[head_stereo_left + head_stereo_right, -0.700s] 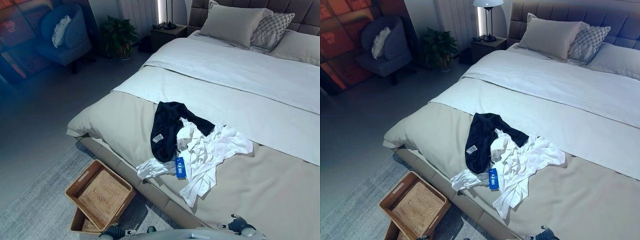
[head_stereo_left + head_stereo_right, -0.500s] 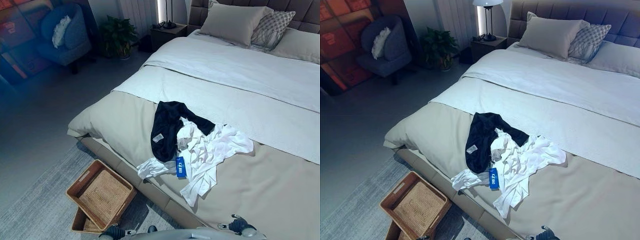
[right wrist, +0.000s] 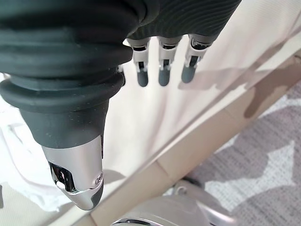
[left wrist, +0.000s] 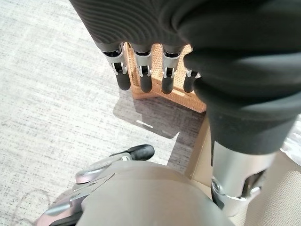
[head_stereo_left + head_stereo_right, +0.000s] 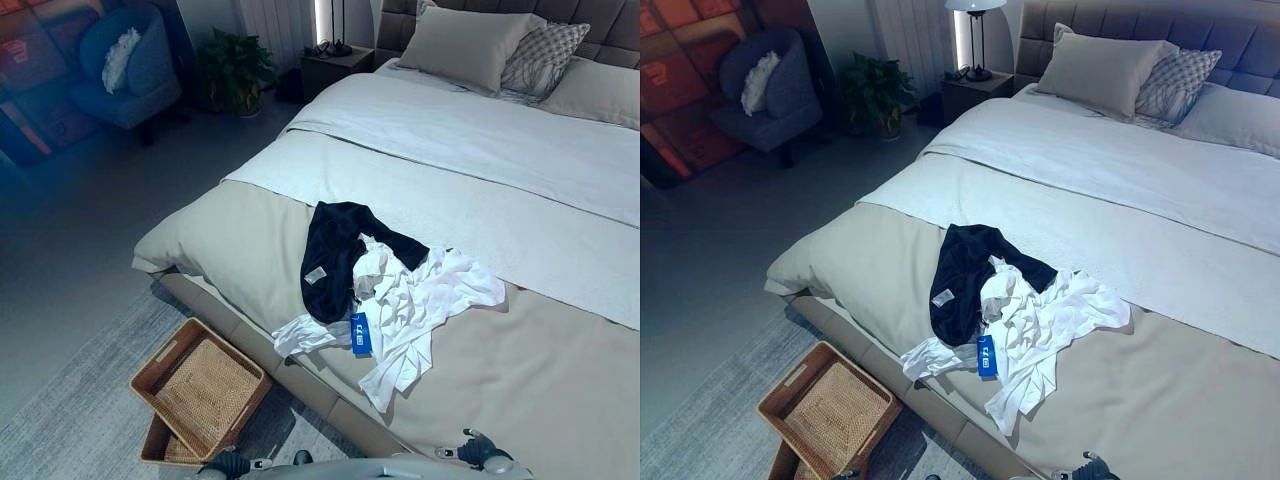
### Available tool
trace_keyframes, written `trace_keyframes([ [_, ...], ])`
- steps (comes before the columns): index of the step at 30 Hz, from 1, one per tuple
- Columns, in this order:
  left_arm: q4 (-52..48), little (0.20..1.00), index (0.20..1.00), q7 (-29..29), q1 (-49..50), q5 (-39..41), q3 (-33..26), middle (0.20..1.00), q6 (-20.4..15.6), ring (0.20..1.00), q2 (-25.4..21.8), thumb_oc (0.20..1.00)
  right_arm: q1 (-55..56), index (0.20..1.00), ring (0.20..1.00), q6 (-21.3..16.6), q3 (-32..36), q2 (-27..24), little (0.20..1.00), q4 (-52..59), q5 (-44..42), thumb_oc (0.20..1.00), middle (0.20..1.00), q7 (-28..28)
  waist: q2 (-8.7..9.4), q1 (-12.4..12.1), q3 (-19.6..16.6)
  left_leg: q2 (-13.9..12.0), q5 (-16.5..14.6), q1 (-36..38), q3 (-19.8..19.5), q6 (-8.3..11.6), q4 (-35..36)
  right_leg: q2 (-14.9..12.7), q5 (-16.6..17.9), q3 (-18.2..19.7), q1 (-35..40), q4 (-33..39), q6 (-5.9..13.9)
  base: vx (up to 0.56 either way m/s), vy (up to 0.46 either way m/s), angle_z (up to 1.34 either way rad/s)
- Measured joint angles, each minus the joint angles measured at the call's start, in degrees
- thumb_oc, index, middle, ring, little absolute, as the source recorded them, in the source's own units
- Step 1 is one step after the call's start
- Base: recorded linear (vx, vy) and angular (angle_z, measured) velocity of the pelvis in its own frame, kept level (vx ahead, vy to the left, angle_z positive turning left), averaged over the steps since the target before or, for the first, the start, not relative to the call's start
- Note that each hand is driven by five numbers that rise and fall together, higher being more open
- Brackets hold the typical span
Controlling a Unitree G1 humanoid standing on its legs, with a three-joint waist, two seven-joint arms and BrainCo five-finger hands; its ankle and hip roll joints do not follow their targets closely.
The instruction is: Pick up clothes into the bucket
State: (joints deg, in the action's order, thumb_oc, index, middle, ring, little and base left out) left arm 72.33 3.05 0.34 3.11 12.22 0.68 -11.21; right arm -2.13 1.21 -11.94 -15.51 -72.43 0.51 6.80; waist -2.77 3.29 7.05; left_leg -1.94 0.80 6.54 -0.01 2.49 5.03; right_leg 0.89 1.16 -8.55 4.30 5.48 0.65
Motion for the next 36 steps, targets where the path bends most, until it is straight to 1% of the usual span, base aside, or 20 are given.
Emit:
trace_keyframes([
  [10,0.0,1.0,1.0,0.5,-0.02,-0.02,0.01,1.0,0.0,1.0,0.01,1.0,-0.13,1.0,1.0,-0.03,0.02,0.0,1.0,0.17,-0.15,1.0,1.0,0.01,0.14,-0.04,-0.03,0.01,0.0,0.05,0.0,0.0,0.0,0.0,0.0,0.0,0.05,0.0,0.0,0.0,0.0,0.0],
  [12,-0.07,1.0,1.0,0.5,0.0,-0.04,0.0,1.0,-0.01,1.0,0.0,1.0,-0.2,1.0,1.0,-0.08,0.02,-0.02,1.0,2.23,-0.99,1.0,1.0,0.01,0.18,-0.05,-0.01,0.01,0.0,0.03,0.01,0.0,0.0,0.0,0.01,0.01,0.04,0.0,0.01,0.0,0.0,0.0],
  [13,-0.36,1.0,1.0,0.51,0.1,-0.04,0.01,1.0,-0.02,1.0,0.0,1.0,-0.13,1.0,1.0,-0.03,0.0,-0.14,1.0,4.04,-1.49,1.0,1.0,-0.01,0.19,-0.04,0.03,0.01,0.0,0.02,0.02,0.0,0.0,0.0,0.0,0.03,0.0,0.0,0.02,0.0,0.0,0.0],
  [15,-2.72,1.0,1.0,0.51,0.96,-0.12,0.02,1.0,-0.11,1.0,-0.03,1.0,0.5,1.0,1.0,-0.25,0.0,-1.74,1.0,15.66,-3.43,1.0,1.0,-0.03,0.29,0.33,0.23,0.04,0.03,-0.17,0.14,-0.04,0.01,-0.02,0.06,0.13,-0.42,0.0,0.11,-0.04,0.029,-0.03],
  [16,-3.48,1.0,1.0,0.52,1.24,-0.14,0.01,1.0,-0.24,1.0,-0.1,1.0,0.52,1.0,1.0,-1.16,0.04,-2.38,1.0,18.93,-3.59,1.0,1.0,0.02,0.32,0.29,0.24,0.04,0.03,-0.26,0.18,-0.05,0.01,-0.02,0.07,0.18,-0.5,0.0,0.13,-0.04,0.03,-0.02],
  [17,-4.75,1.0,1.0,0.53,1.62,-0.15,0.01,1.0,-0.53,1.0,-0.16,1.0,0.68,1.0,1.0,-1.6,0.02,-4.06,1.0,26.1,-4.59,1.0,1.0,-0.09,0.38,0.22,0.39,0.08,0.04,-0.31,0.21,-0.04,0.01,-0.04,0.12,0.21,-0.57,0.0,0.2,0.0,0.0,0.0],
  [19,-5.38,1.0,1.0,0.57,1.79,-0.16,0.01,1.0,-1.25,1.0,-0.17,1.0,-1.21,1.0,1.0,-3.93,0.3,-6.16,1.0,31.39,-5.76,1.0,1.0,-0.06,0.43,0.15,0.53,0.07,0.04,-0.32,0.33,-0.04,0.02,-0.04,0.15,0.33,-0.6,0.0,0.25,-0.05,0.027,-0.02],
  [20,-5.89,1.0,1.0,0.62,1.77,-0.19,0.03,1.0,-1.46,1.0,-0.18,1.0,-1.96,1.0,1.0,-4.5,0.17,-7.57,1.0,34.2,-6.24,1.0,1.0,-0.09,0.43,0.07,0.62,0.1,0.04,-0.44,0.33,-0.04,0.02,-0.05,0.17,0.33,-0.7,0.0,0.28,-0.05,0.023,-0.01],
  [23,-5.93,1.0,1.0,0.97,1.63,-0.23,0.01,1.0,-1.66,1.0,-0.23,1.0,-3.88,1.0,1.0,-5.58,0.26,-8.98,1.0,38.32,-6.96,1.0,1.0,-0.07,0.52,-0.22,0.75,0.11,0.07,-1.34,0.29,-0.04,0.0,-0.05,0.3,0.28,-1.54,0.0,0.28,-0.01,0.007,0.0],
  [26,-6.37,1.0,1.0,1.23,1.21,-0.24,0.01,1.0,-1.71,1.0,-0.2,1.0,-4.74,1.0,1.0,-5.86,0.15,-9.99,1.0,41.15,-7.38,1.0,1.0,-0.06,0.22,-0.97,2.6,0.17,0.11,-1.43,0.25,-0.07,-0.01,-0.16,0.54,0.16,-1.59,-0.01,0.35,-0.06,0.018,0.0],
  [29,-6.95,1.0,1.0,1.89,0.78,-0.23,0.01,1.0,-1.72,1.0,-0.11,1.0,-6.69,1.0,1.0,-5.94,0.18,-11.17,1.0,45.09,-7.35,1.0,1.0,0.37,-0.27,-0.96,4.25,0.36,0.57,-3.1,-0.01,-0.11,-0.02,-0.4,0.99,-0.07,-2.91,-0.03,0.71,-0.06,0.013,0.03],
  [31,-7.58,1.0,1.0,2.57,0.1,-0.22,-0.01,1.0,-1.72,1.0,-0.17,1.0,-8.98,1.0,1.0,-5.93,0.17,-11.66,1.0,45.43,-7.08,1.0,1.0,1.29,-0.3,-1.15,5.82,0.46,1.15,-3.87,-0.12,0.0,-0.03,-0.52,1.46,-0.18,-3.59,-0.24,0.86,-0.08,0.015,0.05],
  [33,-8.31,1.0,1.0,3.36,-0.6,-0.16,0.01,1.0,-1.8,1.0,-0.09,1.0,-11.04,1.0,1.0,-5.95,0.28,-12.78,1.0,45.85,-5.47,1.0,1.0,2.56,-0.48,-1.09,7.07,0.65,1.49,-4.96,-0.46,0.21,-0.04,-0.73,1.6,-0.63,-4.51,-0.11,1.0,-0.07,0.014,0.1],
  [34,-8.47,1.0,1.0,3.7,-0.6,-0.14,0.02,1.0,-1.88,1.0,-0.09,1.0,-11.75,1.0,1.0,-5.83,0.1,-13.01,1.0,45.82,-4.34,1.0,1.0,3.29,-0.57,-1.65,7.4,0.72,1.65,-5.31,-0.66,0.25,-0.09,-0.81,1.66,-0.91,-4.75,-0.19,1.07,-0.09,0.017,0.18],
  [36,-9.07,1.0,1.0,4.64,-0.82,-0.08,0.03,1.0,-2.13,1.0,-0.06,1.0,-13.89,1.0,1.0,-5.85,-0.01,-14.26,1.0,45.74,-0.7,1.0,1.0,5.84,-0.85,-1.42,8.16,0.96,2.03,-6.86,-1.59,0.12,-0.08,-1.06,1.76,-1.7,-5.93,-0.13,1.15,-0.06,0.019,0.19],
])
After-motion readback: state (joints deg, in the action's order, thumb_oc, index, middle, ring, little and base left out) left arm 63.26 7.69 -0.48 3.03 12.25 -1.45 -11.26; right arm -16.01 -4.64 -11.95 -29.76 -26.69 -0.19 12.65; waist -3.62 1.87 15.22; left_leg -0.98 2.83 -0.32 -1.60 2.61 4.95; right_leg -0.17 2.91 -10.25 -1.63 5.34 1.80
